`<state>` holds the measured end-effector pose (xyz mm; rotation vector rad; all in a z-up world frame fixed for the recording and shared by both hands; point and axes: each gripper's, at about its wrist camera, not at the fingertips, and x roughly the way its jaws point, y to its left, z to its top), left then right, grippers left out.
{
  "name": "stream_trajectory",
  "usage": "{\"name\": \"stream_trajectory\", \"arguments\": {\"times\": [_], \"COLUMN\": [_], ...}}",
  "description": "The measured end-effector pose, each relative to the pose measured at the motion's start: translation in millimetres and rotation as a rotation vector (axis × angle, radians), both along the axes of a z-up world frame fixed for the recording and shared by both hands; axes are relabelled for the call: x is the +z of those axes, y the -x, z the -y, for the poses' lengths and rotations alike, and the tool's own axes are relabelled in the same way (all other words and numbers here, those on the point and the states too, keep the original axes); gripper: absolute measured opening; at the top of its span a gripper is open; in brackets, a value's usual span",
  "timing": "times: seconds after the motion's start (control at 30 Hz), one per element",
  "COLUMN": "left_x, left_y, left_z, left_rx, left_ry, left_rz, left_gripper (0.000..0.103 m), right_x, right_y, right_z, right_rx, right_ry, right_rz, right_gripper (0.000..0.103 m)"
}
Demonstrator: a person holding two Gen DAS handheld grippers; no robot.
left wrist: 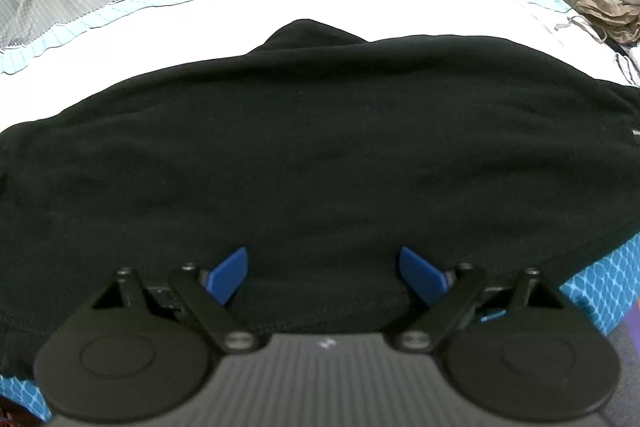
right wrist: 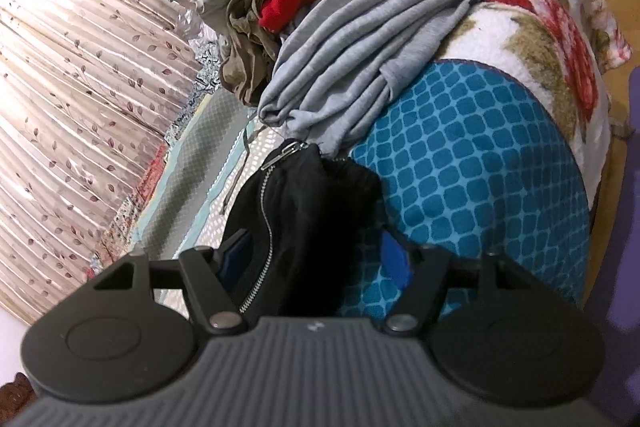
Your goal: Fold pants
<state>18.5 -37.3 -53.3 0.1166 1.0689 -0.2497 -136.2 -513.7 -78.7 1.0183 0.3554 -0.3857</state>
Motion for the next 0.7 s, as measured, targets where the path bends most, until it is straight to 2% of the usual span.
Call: {"name": "stream_trajectory", "arguments": {"times": [0.2, 0.3, 0.37, 0.4, 0.43, 0.5, 0.63, 0.7], "left_x": [0.1, -0.1, -0.1, -0.2, -0.2, 0.0, 0.7, 3.7], "left_y": [-0.2, -0.7, -1.1, -1.2, -1.3, -1.5, -1.3, -1.9], "left_z": [-1.3, -0.2, -0.5, -0.5, -0.7, -1.0, -3.4, -10.4], "left_rx": [-0.003, -0.003, -0.003, -0.003, -0.004, -0.004, -0.003, 0.002], "left_ry": [0.0, -0.004, -0.005, -0.004, -0.004, -0.004, 0.011, 0.046], "left_rz": [0.0, 0.0, 0.0, 0.001, 0.001, 0.0, 0.0, 0.001], "left_gripper": [0.088, 0.089, 0.09, 0.09, 0.09, 0.09, 0.09, 0.088], "right_x": [6.9, 12.6, 14.4, 14.3, 13.0, 14.2, 36.7, 54.1], "right_y": [-3.7, -12.6, -17.0, -18.5, -19.7, -20.1, -21.9, -25.3], "right_z": [-9.4, -21.4, -28.2, -30.1, -29.3, -30.8, -48.9, -65.4], "right_rx": [-0.01, 0.016, 0.017, 0.018, 0.036, 0.032, 0.064, 0.113], "right_ry": [0.032, 0.123, 0.179, 0.19, 0.172, 0.158, 0.252, 0.326], "right_rz": [-0.047, -0.106, -0.155, -0.176, -0.17, -0.167, -0.137, -0.11], "right_gripper": [0.069, 0.068, 0.052, 0.031, 0.016, 0.012, 0.01, 0.01]}}
